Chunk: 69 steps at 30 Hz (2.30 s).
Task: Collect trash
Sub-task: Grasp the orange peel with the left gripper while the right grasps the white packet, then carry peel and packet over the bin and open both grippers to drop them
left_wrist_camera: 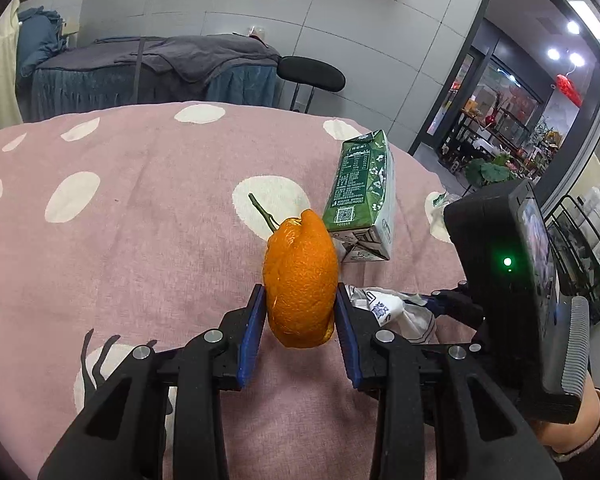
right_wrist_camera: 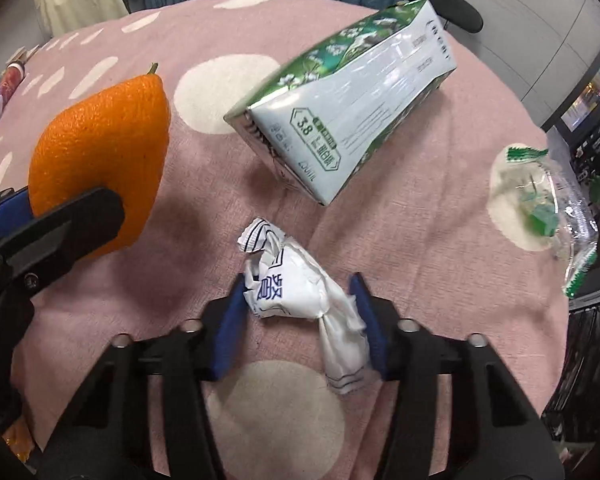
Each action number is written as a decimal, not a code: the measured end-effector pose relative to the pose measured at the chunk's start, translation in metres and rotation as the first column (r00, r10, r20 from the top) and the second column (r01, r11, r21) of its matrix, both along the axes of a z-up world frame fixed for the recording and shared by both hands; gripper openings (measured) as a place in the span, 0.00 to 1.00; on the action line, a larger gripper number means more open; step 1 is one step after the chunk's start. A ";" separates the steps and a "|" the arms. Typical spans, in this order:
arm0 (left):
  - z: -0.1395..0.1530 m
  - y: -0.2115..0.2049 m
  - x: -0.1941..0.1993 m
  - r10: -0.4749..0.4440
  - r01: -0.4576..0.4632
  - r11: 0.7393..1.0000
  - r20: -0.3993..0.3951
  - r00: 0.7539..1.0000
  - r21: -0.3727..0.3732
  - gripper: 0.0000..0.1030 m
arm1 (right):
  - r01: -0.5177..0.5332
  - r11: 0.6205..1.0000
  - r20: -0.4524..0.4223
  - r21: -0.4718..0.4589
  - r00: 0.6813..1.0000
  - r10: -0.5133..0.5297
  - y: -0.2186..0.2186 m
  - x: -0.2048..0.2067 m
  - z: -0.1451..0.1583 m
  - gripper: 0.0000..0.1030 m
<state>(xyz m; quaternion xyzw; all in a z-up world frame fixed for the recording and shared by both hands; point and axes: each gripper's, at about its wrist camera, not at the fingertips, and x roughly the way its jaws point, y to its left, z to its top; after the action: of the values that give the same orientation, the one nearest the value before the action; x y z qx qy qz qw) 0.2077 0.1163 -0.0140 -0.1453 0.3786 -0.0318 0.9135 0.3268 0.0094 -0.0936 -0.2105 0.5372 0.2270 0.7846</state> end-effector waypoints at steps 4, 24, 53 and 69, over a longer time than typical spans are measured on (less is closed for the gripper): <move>-0.001 0.002 -0.001 0.003 -0.003 1.000 0.000 1.000 -0.006 0.33 | 0.003 0.999 -0.008 0.050 1.000 -0.003 -0.005 -0.008 0.010 0.30; 0.028 -0.055 -0.023 -0.118 0.114 0.991 0.065 0.991 0.065 0.33 | 0.255 0.907 0.152 0.337 0.936 -0.319 -0.176 -0.105 0.097 0.30; 0.027 -0.218 -0.050 -0.430 0.428 0.901 0.020 0.903 0.073 0.33 | 0.685 0.680 0.085 0.259 0.686 -0.723 -0.359 -0.084 -0.034 0.63; 0.017 -0.269 -0.041 -0.533 0.534 0.842 -0.035 0.845 0.073 0.33 | 0.687 0.653 0.096 0.319 0.662 -0.743 -0.362 -0.133 -0.011 0.69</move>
<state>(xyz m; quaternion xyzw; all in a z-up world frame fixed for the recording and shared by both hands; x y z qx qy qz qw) 0.1664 -0.1529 0.0030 0.0021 0.4110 -0.2684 0.8712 0.1941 -0.3521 -0.1048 0.0990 0.4531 -0.0599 0.8839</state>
